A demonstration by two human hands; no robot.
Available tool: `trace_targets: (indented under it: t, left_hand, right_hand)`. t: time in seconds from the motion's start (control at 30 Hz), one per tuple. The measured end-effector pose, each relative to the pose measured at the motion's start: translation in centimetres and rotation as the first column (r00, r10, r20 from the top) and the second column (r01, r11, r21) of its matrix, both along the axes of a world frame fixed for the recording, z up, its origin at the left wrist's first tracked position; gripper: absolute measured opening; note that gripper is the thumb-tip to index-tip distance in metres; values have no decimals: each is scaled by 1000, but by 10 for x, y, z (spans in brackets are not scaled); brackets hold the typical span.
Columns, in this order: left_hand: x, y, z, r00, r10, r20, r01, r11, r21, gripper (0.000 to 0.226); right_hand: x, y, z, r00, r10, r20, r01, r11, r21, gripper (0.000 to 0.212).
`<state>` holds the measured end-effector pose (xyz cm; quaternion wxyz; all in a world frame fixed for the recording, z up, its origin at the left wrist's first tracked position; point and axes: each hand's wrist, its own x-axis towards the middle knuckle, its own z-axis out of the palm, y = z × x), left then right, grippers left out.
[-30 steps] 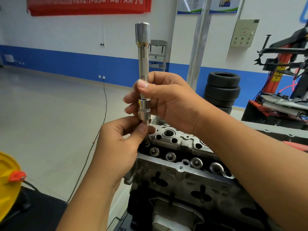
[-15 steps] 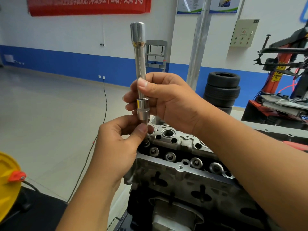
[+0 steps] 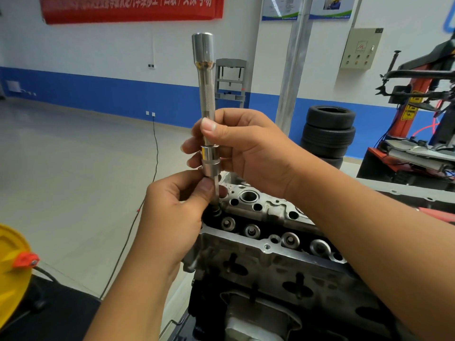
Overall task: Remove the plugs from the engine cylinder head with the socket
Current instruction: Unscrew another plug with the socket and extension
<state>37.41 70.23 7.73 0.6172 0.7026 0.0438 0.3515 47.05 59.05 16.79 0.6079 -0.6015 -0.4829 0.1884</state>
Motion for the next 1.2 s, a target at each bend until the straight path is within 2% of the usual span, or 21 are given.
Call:
trace_targets:
  t: [0.1,0.2,0.4,0.5,0.63,0.7,0.77,0.87,0.97,1.07,1.13,1.2]
  left_hand:
    - [0,-1,0,998,45,38,-43,998,-50,10]
    - [0,-1,-1,995,77,68,-73,995,-61,34]
    - [-1,1,0,995,-89,44,91,995,-51,20]
    - [0,3,-2,999,-38,23,39,999,-36,28]
    - [0,3,-2,999,30,32,-28,998,-55,13]
    - [-1,2,0,997,56,48,-53,997,-47,29]
    - [-1,3,1,998,46,41,-44,998,-35,31]
    - [-1,1,2,999,-49,1,49,999,-4,15]
    - [-1,2,0,998,-49,-44,51,998,37,30]
    - [-1,2,0,1000,7,-31,-8,1000,-10,22]
    - [-1,1,1,999,30,-17,-30,999,-34,9]
    - [-2,0,3,998,63,4,-63,998,-20,22]
  right_hand:
    - [-1,-1,1,1000,-21,2,21,1000,-21,15]
    - [-1,0,0,998,-64,17,64,998,-16,12]
    - [-2,0,1,997,-59,42,60,998,-26,14]
    - [-2,-1,1,998,-52,46,54,998,-38,17]
    - [-2,-2,1,997,-50,55,53,997,-58,19]
    - [-2,-1,1,996,-66,67,69,996,-49,17]
    - [-1,-1,1,995,-75,67,77,996,-36,18]
    - [0,-1,2,996,-64,59,66,997,-29,18]
    - [0,0,1,997,-55,51,57,998,-33,20]
    - [1,-1,0,998,-53,38,55,997,-54,22]
    - [1,-1,0,997,-66,50,69,996,-59,18]
    - [1,0,0,994,-82,67,85,995,-50,15]
